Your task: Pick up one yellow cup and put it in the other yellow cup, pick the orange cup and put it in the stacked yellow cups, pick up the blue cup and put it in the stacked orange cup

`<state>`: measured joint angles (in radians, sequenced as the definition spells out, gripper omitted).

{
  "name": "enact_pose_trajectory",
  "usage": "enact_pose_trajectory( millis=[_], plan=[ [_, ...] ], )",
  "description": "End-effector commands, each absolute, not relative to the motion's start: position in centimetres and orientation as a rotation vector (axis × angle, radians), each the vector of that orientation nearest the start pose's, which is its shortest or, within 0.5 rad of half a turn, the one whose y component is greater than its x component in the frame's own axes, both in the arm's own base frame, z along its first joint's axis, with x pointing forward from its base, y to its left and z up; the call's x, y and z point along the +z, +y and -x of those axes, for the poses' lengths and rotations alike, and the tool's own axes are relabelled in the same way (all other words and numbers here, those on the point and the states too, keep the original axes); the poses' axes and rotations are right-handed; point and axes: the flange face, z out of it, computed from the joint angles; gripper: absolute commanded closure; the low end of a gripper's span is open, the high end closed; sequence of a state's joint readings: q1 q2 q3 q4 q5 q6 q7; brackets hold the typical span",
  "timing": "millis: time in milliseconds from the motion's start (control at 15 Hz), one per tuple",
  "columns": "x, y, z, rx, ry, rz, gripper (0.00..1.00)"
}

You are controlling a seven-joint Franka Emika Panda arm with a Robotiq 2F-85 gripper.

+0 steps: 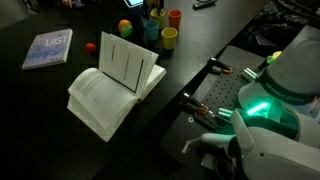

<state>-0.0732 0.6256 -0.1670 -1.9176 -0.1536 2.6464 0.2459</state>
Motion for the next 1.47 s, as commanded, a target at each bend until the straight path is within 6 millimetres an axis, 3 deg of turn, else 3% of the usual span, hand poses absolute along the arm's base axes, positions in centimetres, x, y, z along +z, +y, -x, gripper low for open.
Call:
enact_pose_trajectory(
  millis=[0, 267, 333, 667, 933, 1200, 1400],
  plan=[
    [18.4, -13.5, -62.8, -0.186, 0.520, 3.264, 0.64],
    [18.8, -13.1, -62.9, -0.188, 0.506, 3.285, 0.94],
    [18.8, -13.1, -62.9, -0.184, 0.503, 3.288, 0.97],
    [20.6, -12.6, -63.0, -0.139, 0.449, 3.384, 0.97],
    [24.5, -10.9, -63.3, -0.085, 0.394, 3.424, 0.97],
    [30.2, -9.0, -63.1, -0.067, 0.327, 3.473, 0.97],
    [34.7, -8.6, -61.7, -0.026, 0.304, 3.490, 0.97]
  ],
)
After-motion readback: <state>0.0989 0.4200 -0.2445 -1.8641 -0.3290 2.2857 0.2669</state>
